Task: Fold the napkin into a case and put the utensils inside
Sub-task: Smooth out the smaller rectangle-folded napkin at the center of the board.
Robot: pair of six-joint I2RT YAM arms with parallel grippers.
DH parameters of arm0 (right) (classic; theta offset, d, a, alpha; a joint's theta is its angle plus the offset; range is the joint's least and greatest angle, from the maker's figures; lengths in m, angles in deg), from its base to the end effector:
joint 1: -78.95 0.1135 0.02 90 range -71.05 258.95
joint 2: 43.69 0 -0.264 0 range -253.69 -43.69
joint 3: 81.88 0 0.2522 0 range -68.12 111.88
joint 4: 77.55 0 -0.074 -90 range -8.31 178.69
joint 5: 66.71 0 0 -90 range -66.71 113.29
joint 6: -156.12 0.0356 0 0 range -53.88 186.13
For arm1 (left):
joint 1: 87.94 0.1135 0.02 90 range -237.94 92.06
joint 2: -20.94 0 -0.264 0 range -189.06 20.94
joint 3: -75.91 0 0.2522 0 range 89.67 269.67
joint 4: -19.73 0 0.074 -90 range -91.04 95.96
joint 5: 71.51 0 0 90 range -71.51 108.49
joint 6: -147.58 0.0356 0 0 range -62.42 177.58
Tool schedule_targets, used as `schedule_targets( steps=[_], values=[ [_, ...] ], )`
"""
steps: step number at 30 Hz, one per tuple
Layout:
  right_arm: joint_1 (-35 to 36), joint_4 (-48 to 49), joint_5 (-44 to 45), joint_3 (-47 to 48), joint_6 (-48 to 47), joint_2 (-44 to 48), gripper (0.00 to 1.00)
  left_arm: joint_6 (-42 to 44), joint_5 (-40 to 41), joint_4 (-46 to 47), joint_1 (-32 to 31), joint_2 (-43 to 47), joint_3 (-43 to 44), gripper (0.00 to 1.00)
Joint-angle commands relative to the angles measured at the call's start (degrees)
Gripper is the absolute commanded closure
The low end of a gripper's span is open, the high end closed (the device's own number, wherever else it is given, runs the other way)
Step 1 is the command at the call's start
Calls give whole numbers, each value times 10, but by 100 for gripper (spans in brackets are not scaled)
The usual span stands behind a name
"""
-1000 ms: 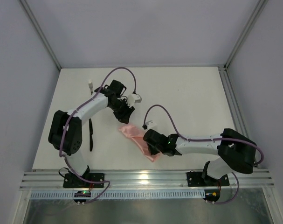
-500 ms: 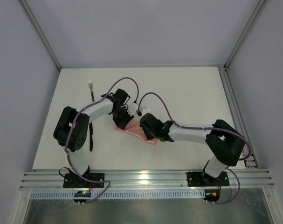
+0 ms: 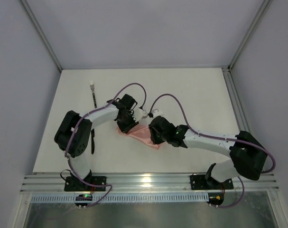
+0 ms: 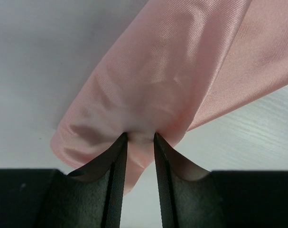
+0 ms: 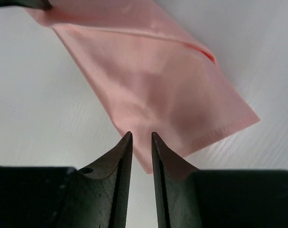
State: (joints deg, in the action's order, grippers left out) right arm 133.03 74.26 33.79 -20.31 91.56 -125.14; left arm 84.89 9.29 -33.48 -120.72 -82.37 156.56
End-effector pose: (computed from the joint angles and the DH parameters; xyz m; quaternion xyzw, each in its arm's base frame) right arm 0.1758 0.2317 0.2077 -0.1983 0.9091 0.1622 0.3285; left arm 0.2829 -0.1889 0.1674 0.5038 0.8514 -0.0853 0.1187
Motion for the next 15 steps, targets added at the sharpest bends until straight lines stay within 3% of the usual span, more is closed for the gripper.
schedule_targets(
  steps=[1, 7, 15],
  values=[
    [-13, 24, -20, -51, 54, -1, 73, -9, -13, 5, -3, 4, -18, 68],
    [-50, 75, -43, -84, 61, -29, 74, -9, -25, 9, -3, 8, -22, 68],
    [-52, 43, -27, -74, 40, 16, 73, -21, -17, 45, 3, 83, -11, 62]
  ],
)
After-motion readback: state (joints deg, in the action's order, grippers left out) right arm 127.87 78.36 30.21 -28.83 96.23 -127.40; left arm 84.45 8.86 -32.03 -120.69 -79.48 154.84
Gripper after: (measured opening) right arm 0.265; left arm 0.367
